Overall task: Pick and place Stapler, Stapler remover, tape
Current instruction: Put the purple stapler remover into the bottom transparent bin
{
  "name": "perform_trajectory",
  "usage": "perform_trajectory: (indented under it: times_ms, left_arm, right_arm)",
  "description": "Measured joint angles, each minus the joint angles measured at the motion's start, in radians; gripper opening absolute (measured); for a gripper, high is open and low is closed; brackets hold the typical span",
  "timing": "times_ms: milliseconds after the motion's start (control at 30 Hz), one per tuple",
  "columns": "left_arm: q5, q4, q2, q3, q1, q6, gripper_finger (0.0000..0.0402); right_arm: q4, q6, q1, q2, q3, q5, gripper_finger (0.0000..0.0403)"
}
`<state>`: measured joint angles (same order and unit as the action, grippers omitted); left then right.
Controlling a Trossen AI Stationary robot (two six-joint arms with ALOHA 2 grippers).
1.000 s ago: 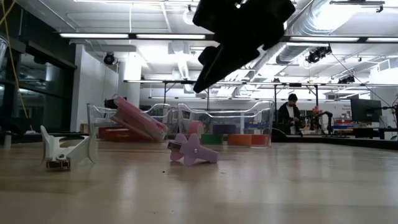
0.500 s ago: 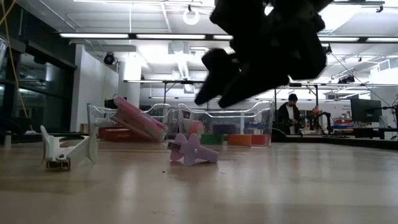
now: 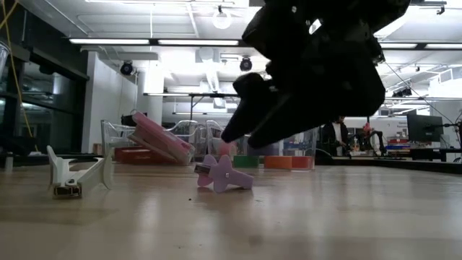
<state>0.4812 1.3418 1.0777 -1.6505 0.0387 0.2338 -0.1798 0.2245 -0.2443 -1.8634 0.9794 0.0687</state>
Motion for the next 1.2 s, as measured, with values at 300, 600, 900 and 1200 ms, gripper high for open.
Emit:
perform_trajectory:
  times_ms: [300,600,900,1200]
  left_arm:
    - [0.000,0.000,0.000,0.000,0.000,0.007,0.0273]
    - [0.000,0.001,0.000,0.000,0.000,0.007,0.0273]
    - [0.001,0.006,0.000,0.000,0.000,0.007,0.0273]
    - [0.002,0.018,0.000,0.000,0.000,0.007,0.0273]
  right_arm:
    - [-0.035,-0.022,-0.008,-0.064,0.001,-0.005,0.0282]
    - [-0.095,-0.051,-0.014,-0.109,0.001,-0.014,0.0280]
    - [-0.122,-0.093,-0.013,-0.144,0.003,0.016,0.0268]
    - [-0.125,-0.097,-0.014,-0.145,0.003,0.019,0.0193]
